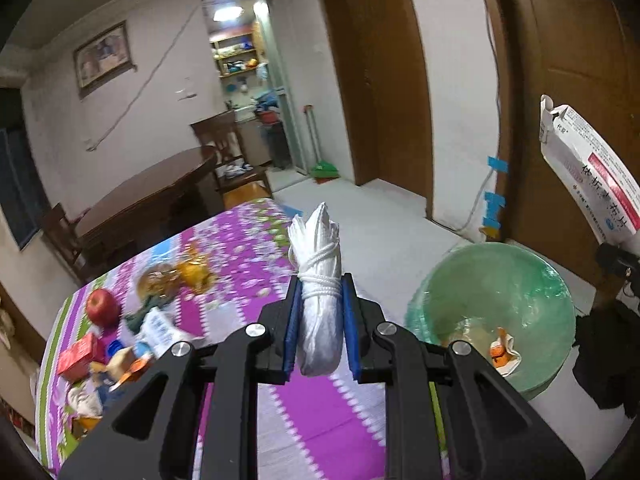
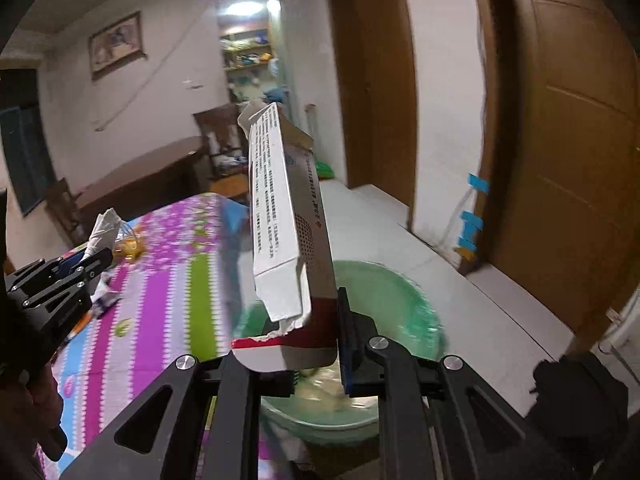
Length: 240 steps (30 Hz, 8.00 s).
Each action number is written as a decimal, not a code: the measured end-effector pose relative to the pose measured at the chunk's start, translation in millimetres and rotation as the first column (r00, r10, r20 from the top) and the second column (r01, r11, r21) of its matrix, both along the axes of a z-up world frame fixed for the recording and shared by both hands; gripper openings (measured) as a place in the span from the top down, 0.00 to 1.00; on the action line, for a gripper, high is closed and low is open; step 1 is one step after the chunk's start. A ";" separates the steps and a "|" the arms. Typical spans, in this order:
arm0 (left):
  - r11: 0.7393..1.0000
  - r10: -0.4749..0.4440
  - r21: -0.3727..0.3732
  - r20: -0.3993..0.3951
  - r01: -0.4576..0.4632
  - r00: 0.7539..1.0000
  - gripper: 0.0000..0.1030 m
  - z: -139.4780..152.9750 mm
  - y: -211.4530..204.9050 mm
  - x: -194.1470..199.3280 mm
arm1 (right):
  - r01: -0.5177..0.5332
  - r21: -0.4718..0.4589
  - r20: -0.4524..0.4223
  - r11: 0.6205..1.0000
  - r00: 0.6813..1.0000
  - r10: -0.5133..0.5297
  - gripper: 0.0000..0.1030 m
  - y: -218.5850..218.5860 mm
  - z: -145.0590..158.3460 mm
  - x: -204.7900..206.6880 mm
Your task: Collect trash
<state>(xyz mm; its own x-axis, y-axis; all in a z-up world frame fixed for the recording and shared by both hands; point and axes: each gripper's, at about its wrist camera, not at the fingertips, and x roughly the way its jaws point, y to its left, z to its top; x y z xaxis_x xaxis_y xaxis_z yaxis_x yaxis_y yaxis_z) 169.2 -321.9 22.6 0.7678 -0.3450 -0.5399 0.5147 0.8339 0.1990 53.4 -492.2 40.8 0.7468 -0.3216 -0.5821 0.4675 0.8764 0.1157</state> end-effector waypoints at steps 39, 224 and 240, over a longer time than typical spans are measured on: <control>0.942 -0.237 0.190 -0.206 0.277 0.949 0.82 -88.7 -147.2 24.6 | 0.104 0.209 -0.336 0.972 0.942 -0.029 0.84 -95.0 -99.0 61.6; 0.944 0.203 -0.197 -0.292 -0.266 0.935 0.84 -68.8 429.5 -45.5 | -0.827 0.031 -0.305 0.561 0.526 0.794 0.73 440.3 -80.2 276.1; 0.939 0.211 -0.193 -0.328 -0.284 0.921 0.84 -76.4 427.3 -37.7 | -0.803 0.125 -0.328 0.582 0.520 0.788 0.27 468.5 -103.0 288.3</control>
<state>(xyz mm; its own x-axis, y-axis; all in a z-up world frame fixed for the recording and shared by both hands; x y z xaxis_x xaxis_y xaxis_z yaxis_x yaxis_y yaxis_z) 131.5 105.4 -53.8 0.6611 -0.3082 -0.6841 0.2902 0.9458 -0.1456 341.7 -23.7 -62.1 0.4788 0.2860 -0.8300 -0.4273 0.9018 0.0642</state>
